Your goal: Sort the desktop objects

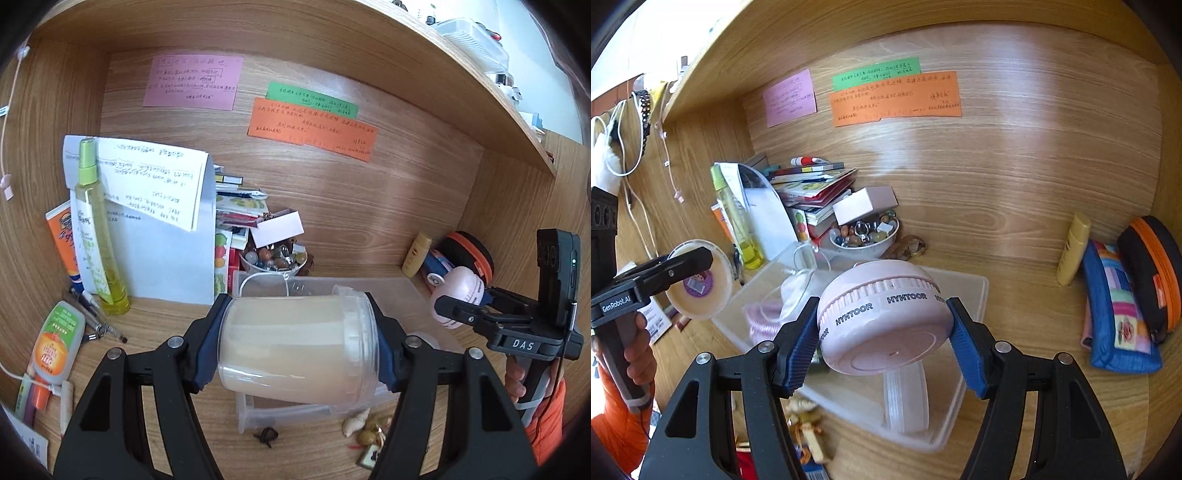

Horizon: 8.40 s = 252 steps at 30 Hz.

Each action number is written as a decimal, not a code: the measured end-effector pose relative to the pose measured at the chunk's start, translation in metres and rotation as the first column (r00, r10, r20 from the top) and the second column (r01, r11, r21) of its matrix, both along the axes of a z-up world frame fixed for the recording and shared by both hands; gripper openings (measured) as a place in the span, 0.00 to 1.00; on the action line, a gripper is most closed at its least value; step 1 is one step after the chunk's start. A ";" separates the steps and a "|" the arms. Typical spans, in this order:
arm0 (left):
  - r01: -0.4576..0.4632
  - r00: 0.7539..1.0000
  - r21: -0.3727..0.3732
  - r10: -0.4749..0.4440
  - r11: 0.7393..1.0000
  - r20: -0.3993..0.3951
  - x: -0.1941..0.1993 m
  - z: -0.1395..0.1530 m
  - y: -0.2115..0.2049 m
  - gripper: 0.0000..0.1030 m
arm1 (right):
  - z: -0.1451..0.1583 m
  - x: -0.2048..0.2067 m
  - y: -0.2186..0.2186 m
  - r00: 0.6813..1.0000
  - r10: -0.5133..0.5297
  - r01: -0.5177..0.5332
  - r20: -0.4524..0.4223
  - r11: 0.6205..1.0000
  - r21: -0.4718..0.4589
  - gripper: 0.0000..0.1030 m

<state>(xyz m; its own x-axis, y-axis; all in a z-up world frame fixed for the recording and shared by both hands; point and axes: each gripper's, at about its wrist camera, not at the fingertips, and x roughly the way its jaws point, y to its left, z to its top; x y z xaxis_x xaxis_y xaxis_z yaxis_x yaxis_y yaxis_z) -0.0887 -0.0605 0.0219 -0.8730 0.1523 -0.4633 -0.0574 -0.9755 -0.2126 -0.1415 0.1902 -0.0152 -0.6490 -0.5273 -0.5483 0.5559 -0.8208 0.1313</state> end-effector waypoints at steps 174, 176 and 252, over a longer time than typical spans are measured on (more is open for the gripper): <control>0.113 0.966 -0.182 -0.065 0.977 0.249 0.120 -0.109 -0.009 0.64 | -0.106 0.158 -0.098 0.928 0.336 -0.368 0.159 0.890 0.268 0.74; 0.121 0.966 -0.179 -0.074 0.976 0.249 0.118 -0.110 -0.009 0.64 | -0.105 0.156 -0.100 0.927 0.336 -0.370 0.165 0.891 0.264 0.63; 0.211 0.977 -0.157 -0.208 0.965 0.036 0.011 -0.033 0.083 0.24 | 0.037 0.024 0.000 0.995 0.037 -0.040 -0.088 0.998 -0.039 0.38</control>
